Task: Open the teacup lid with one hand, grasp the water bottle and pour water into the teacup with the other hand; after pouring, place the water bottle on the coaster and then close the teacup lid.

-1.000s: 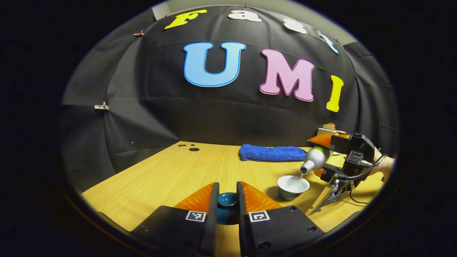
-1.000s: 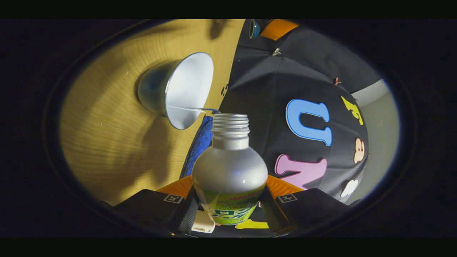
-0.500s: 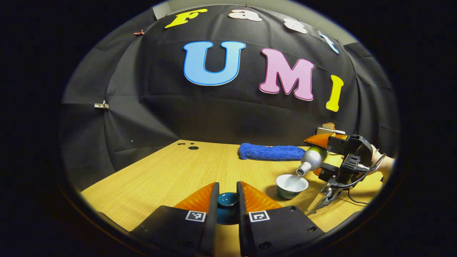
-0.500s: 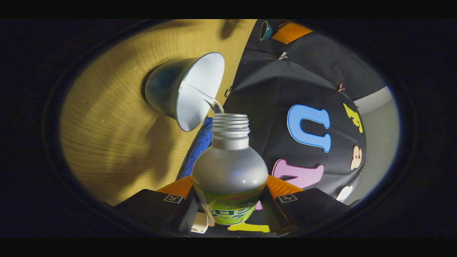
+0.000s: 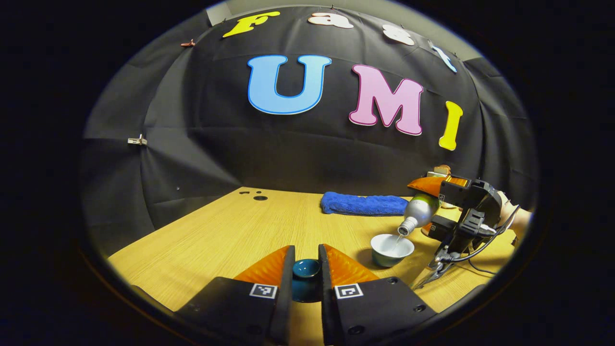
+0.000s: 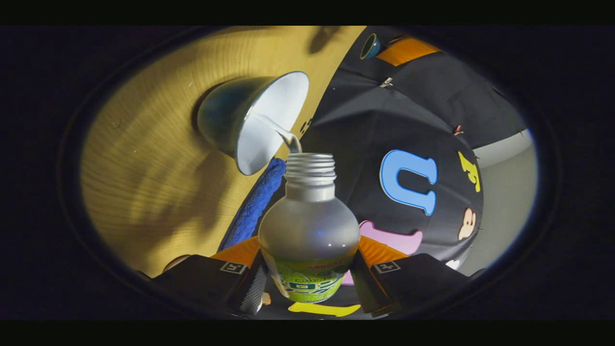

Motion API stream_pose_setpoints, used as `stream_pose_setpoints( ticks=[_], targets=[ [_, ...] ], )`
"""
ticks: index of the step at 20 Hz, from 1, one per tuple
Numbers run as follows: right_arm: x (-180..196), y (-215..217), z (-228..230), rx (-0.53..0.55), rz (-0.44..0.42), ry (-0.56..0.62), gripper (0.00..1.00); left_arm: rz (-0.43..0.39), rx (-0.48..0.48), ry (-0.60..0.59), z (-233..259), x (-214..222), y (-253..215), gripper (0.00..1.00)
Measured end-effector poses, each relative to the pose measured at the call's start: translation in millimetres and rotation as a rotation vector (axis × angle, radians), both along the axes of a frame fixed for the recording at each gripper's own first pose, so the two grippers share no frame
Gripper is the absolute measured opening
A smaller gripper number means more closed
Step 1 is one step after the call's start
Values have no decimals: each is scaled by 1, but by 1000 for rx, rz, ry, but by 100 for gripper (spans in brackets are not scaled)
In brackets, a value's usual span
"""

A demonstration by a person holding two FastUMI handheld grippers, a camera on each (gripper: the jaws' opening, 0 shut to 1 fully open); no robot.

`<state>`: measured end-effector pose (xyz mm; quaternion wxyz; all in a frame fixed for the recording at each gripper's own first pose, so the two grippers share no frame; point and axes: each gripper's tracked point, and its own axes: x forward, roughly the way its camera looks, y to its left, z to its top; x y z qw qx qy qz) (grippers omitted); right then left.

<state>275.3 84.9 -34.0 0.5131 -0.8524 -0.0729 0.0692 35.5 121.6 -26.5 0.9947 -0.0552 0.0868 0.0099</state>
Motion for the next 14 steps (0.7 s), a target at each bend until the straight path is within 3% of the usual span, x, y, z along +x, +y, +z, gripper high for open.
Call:
stream_pose_setpoints(
  ticks=[1,2,5,6,14],
  targets=[
    [0,-1,0,1,0,0,76,0,2,-1,2,0,0,32],
    [-1,0,0,0,0,-3,80,-1,4,-2,2,-1,0,29],
    [0,0,7,-11,0,-16,76,-6,7,-4,4,-2,-2,29],
    [2,-1,10,-9,0,-22,80,-7,7,-6,4,-1,-2,29],
    [-1,9,42,-86,41,-90,80,-12,8,-8,5,-5,-4,29]
  ],
)
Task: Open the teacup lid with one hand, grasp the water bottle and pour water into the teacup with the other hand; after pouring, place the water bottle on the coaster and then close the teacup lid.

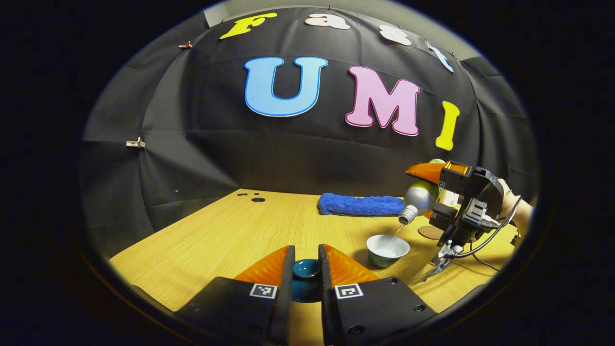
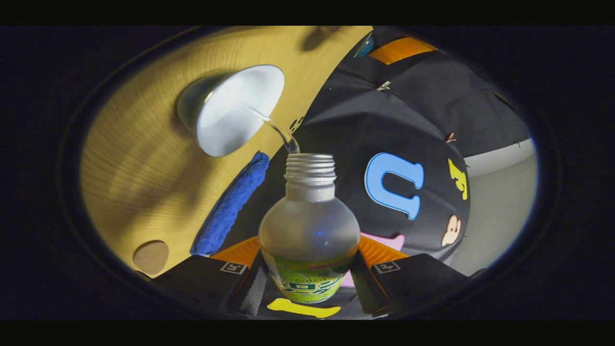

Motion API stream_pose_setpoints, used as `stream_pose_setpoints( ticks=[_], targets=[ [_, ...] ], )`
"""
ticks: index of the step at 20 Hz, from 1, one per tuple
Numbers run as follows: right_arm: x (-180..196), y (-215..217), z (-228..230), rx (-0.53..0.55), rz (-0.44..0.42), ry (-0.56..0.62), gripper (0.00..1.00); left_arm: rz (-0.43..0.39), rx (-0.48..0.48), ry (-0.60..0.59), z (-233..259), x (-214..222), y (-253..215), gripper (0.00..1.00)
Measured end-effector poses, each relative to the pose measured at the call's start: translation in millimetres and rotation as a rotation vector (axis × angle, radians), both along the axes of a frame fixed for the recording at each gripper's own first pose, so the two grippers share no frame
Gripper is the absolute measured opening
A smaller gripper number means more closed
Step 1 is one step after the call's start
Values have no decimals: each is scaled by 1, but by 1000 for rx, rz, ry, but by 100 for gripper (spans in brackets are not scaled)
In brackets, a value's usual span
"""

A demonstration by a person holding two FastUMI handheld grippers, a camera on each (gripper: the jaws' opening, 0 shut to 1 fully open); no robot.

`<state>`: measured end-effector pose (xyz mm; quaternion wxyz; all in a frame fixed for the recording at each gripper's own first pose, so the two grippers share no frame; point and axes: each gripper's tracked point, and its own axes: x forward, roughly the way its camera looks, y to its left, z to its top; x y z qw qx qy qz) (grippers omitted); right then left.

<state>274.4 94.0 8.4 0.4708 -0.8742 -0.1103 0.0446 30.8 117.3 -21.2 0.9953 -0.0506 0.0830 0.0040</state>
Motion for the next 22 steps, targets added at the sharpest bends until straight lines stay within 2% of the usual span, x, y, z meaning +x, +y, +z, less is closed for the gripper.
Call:
stream_pose_setpoints(
  ticks=[11,22],
  targets=[
    [1,12,15,-78,37,-31,80,1,5,-13,5,-4,0,29],
    [3,13,14,-89,40,-23,80,-1,4,-15,7,-8,-2,29]
  ],
)
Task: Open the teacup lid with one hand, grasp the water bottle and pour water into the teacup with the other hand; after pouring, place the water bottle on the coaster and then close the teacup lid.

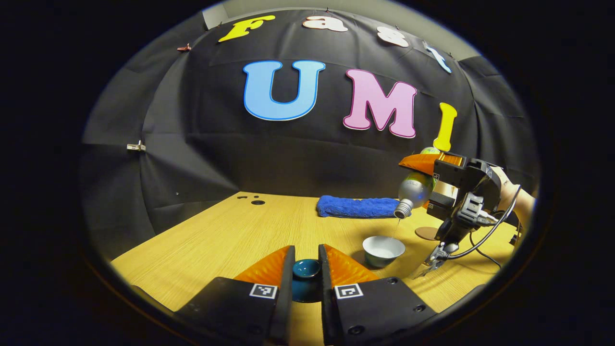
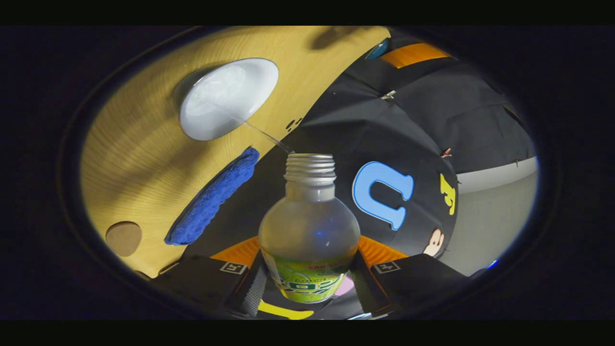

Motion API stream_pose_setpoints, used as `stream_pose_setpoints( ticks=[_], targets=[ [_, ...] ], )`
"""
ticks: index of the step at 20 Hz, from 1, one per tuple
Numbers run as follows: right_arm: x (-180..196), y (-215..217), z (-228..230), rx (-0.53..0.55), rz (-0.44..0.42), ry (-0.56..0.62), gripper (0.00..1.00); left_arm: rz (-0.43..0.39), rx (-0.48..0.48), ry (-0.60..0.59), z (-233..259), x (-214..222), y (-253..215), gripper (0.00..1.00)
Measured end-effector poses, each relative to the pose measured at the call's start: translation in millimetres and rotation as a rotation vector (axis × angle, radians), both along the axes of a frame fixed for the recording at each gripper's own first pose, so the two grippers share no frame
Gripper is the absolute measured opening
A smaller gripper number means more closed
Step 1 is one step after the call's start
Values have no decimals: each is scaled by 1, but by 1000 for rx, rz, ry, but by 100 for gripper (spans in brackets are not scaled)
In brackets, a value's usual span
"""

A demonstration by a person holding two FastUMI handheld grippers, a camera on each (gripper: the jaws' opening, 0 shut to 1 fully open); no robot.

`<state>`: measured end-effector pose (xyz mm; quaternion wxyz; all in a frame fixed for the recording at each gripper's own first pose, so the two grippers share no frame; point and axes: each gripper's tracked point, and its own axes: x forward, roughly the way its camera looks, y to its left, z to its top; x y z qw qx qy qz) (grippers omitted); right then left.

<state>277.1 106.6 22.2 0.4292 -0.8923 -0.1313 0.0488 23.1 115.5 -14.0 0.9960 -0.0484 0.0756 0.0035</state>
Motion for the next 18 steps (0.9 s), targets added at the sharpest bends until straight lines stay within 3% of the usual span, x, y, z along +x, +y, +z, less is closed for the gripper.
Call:
stream_pose_setpoints(
  ticks=[5,6,17,18],
  targets=[
    [-2,-2,-1,-2,-8,9,76,-6,-26,8,-1,-2,-1,29],
    [-2,-2,-2,4,-11,14,80,-6,-26,8,-2,-2,0,29],
    [-8,0,-5,77,8,18,80,1,-20,10,0,-4,0,29],
    [-9,1,-4,83,12,10,76,3,-21,10,-1,-4,0,29]
  ],
)
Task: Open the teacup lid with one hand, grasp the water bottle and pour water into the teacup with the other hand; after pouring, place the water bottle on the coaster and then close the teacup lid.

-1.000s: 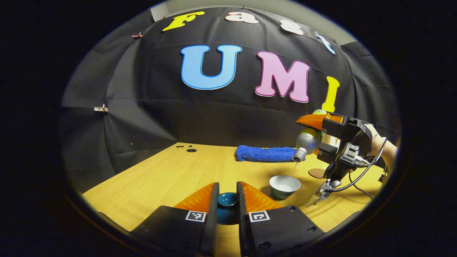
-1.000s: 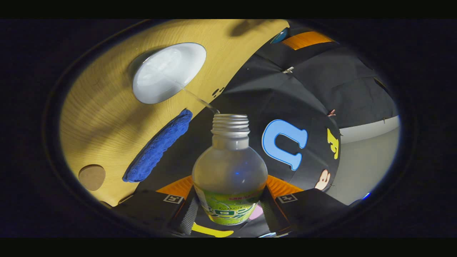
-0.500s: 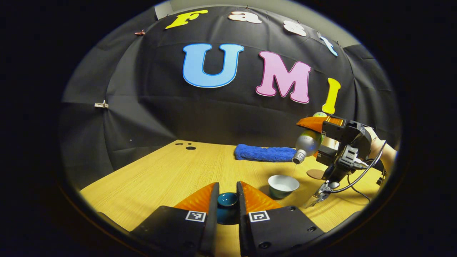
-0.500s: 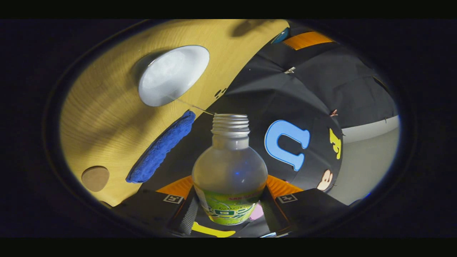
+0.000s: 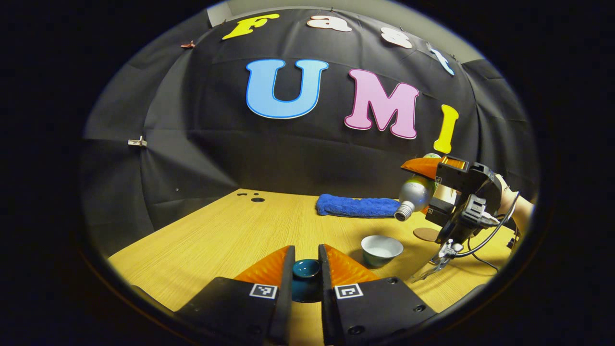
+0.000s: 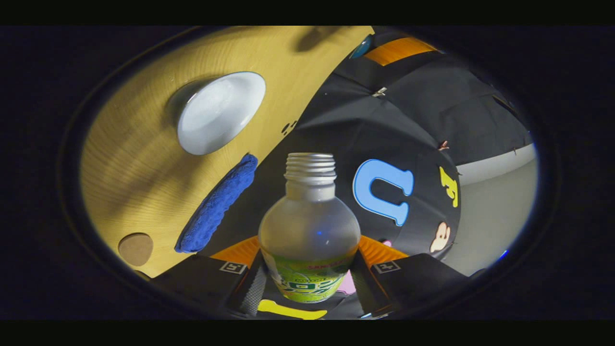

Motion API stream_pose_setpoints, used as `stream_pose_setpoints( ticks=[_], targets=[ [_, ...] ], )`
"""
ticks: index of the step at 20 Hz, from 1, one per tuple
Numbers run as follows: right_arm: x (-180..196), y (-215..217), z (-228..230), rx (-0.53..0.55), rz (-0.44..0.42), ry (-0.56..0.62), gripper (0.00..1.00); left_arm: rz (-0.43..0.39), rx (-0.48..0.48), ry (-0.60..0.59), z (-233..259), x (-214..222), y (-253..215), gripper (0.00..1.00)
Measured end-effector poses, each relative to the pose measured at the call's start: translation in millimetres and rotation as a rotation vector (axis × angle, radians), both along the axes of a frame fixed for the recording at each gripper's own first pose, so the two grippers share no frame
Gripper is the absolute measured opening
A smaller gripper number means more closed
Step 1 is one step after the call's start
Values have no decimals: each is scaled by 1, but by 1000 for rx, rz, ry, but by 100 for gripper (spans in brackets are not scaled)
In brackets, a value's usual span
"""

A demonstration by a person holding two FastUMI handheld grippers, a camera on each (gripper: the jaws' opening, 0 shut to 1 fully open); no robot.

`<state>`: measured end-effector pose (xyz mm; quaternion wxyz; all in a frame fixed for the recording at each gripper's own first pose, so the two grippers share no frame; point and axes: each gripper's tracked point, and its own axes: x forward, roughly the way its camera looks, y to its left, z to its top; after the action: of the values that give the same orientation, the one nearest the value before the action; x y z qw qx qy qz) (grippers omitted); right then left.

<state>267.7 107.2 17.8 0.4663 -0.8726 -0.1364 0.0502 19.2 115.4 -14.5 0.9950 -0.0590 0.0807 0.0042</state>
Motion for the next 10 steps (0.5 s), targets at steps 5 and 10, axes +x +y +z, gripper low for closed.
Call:
stream_pose_setpoints(
  ticks=[5,10],
  targets=[
    [-7,-18,4,145,-44,23,77,7,1,2,1,-4,1,29],
    [-16,-48,13,570,-127,118,79,5,2,-2,4,-6,-4,29]
  ],
)
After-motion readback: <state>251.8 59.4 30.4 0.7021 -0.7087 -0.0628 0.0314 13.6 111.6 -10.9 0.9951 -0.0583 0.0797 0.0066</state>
